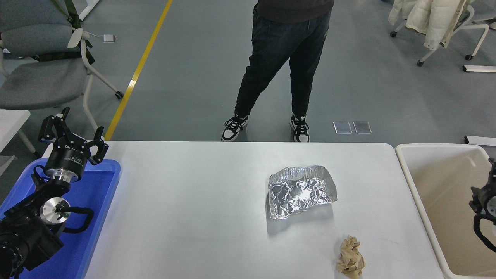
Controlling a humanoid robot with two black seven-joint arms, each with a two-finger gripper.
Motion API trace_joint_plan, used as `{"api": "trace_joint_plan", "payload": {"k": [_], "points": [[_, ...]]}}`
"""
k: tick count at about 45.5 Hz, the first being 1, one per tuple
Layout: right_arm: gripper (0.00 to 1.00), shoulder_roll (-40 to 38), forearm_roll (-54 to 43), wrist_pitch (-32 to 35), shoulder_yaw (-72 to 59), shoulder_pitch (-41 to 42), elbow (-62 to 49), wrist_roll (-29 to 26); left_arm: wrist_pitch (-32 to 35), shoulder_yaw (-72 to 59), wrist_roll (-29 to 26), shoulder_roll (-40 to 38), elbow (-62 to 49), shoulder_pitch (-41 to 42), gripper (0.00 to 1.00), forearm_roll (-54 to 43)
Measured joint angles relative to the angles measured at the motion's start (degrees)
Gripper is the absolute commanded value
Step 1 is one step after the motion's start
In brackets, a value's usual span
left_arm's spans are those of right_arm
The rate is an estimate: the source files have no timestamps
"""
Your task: Clean the table surface
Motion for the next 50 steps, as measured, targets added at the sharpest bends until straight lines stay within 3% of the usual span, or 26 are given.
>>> {"api": "trace_joint_plan", "payload": {"k": [18, 31, 50], "points": [[1.0, 4.4, -1.0, 9.2, 17.3, -4.6, 10.0, 2.3, -0.1, 0.0, 0.0, 0.0, 0.0, 0.0, 1.0, 0.0], [1.0, 9.9, -4.0, 10.7, 19.1, -5.7, 11.1, 11.0, -0.2, 0.0, 0.0, 0.0, 0.0, 0.0, 1.0, 0.0], [1.0, 11.8, -4.8, 10.8, 17.6, -5.3, 11.7, 13.3, -0.2, 0.0, 0.0, 0.0, 0.0, 0.0, 1.0, 0.1]]}}
